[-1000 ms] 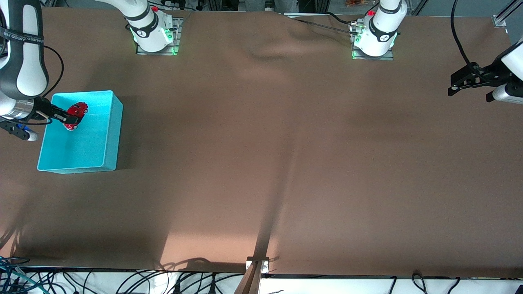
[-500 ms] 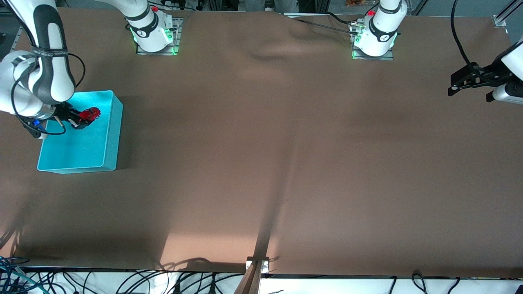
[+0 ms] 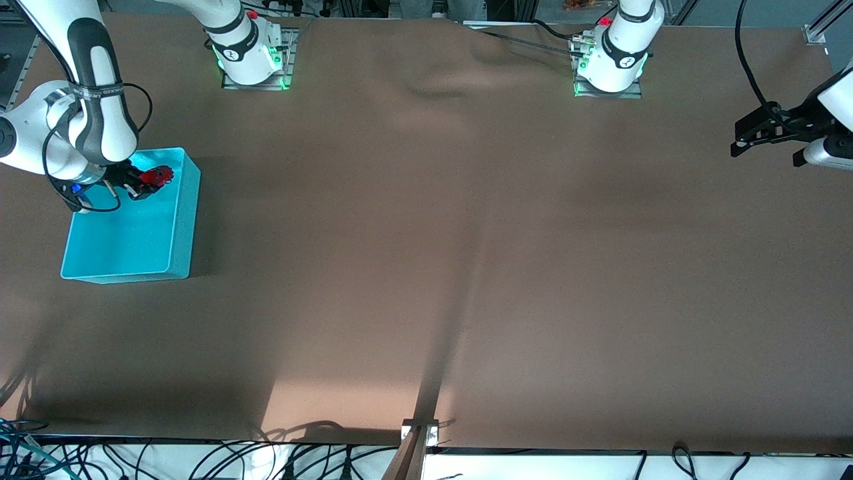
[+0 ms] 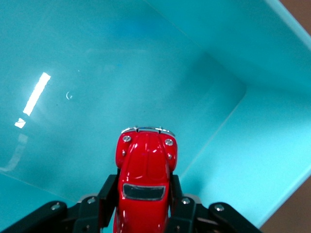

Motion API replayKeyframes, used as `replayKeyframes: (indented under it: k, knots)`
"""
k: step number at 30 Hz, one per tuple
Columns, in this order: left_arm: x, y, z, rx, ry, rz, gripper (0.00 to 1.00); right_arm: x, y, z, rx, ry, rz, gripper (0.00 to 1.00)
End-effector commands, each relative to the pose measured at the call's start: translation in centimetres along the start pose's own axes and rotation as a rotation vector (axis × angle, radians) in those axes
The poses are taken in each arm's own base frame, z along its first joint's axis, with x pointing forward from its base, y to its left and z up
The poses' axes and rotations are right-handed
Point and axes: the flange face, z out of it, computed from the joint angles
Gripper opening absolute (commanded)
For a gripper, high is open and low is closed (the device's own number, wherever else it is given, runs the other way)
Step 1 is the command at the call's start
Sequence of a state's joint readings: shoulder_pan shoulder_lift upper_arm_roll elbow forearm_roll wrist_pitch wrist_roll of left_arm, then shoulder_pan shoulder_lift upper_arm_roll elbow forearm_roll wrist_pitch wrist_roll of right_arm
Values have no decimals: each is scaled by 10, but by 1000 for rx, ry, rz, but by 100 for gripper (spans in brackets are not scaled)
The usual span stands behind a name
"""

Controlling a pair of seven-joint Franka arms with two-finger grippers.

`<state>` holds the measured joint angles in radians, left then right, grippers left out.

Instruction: Wind red beetle toy and store in blue box

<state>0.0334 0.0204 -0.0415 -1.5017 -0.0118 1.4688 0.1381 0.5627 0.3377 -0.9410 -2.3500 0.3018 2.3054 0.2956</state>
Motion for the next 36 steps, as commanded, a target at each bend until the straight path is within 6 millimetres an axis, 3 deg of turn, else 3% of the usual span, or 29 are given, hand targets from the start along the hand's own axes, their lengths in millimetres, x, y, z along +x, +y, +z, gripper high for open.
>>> replayKeyframes:
  k: [1, 7, 12, 25, 36]
  knots:
    - [-1, 2, -7, -21, 1, -8, 100, 1, 1, 3, 11, 5, 20, 100]
    - [-1, -2, -6, -21, -2, -12, 100, 5, -11, -12, 27, 26, -11, 100]
    - [-1, -4, -6, -21, 0, -13, 100, 10, -26, -43, 69, 39, -81, 100]
    - [-1, -4, -7, -21, 1, -13, 100, 18, -69, -181, 74, -1, -292, 100]
    - [-1, -4, -7, -21, 1, -11, 100, -6, -87, -296, 65, -3, -423, 100]
